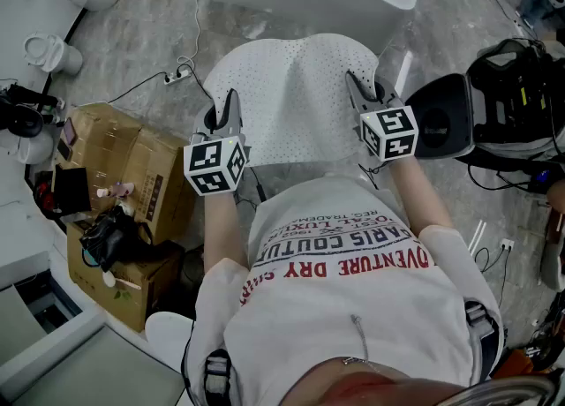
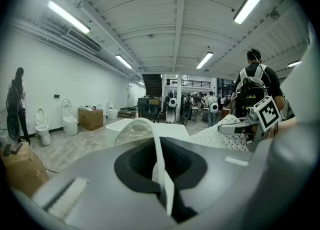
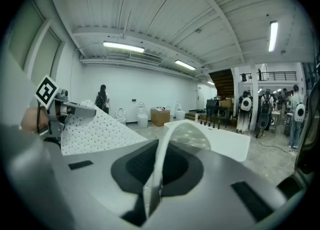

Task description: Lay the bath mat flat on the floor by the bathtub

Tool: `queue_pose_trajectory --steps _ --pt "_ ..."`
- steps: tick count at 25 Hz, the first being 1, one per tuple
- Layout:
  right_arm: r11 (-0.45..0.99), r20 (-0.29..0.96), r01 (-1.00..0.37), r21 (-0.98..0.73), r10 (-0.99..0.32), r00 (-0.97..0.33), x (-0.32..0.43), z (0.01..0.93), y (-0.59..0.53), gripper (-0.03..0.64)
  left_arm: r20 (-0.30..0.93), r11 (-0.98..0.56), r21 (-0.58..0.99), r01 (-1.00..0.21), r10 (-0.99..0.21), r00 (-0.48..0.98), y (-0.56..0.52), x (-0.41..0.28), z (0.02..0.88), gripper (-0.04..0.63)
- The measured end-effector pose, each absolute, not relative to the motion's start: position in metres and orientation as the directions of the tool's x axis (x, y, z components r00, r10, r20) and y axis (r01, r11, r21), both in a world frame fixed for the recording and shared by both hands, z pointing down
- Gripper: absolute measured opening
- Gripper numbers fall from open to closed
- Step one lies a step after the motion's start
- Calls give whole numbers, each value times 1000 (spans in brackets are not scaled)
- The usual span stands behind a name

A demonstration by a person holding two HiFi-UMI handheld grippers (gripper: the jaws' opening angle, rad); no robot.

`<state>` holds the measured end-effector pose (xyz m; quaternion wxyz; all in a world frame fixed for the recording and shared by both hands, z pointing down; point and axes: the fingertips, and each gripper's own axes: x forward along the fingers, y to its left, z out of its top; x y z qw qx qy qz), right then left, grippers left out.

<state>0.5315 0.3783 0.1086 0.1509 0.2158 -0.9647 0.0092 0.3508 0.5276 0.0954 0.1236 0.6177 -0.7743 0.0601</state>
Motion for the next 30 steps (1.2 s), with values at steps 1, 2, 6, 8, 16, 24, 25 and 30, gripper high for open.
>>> queue_pose_trajectory --steps 1,2,6,8,16,24,25,30 --pt "906 294 -421 49 -416 -860 530 106 379 17 266 228 58 -972 -942 -205 528 349 93 16" --pt "904 293 -424 50 -419 -860 528 104 379 17 266 226 57 -972 -942 -203 528 348 92 16" --pt "903 287 -427 50 -423 -859 522 98 385 17 260 227 60 -972 -944 -204 534 340 86 17" --pt "902 286 -428 51 -424 -859 518 98 388 17 254 228 65 -972 -945 -205 538 337 86 17" --pt "890 294 -456 8 -438 -849 492 105 393 17 257 236 83 -968 -944 -209 553 310 92 17" --pt "913 358 -407 -27 -371 -857 442 142 375 17 319 283 90 -955 -916 -242 545 269 124 17" --pt "916 364 -400 -32 -362 -858 432 147 367 17 327 291 90 -953 -912 -248 538 260 129 17" --pt "925 392 -376 -56 -326 -860 381 177 326 17 366 311 90 -946 -894 -259 498 213 154 17"
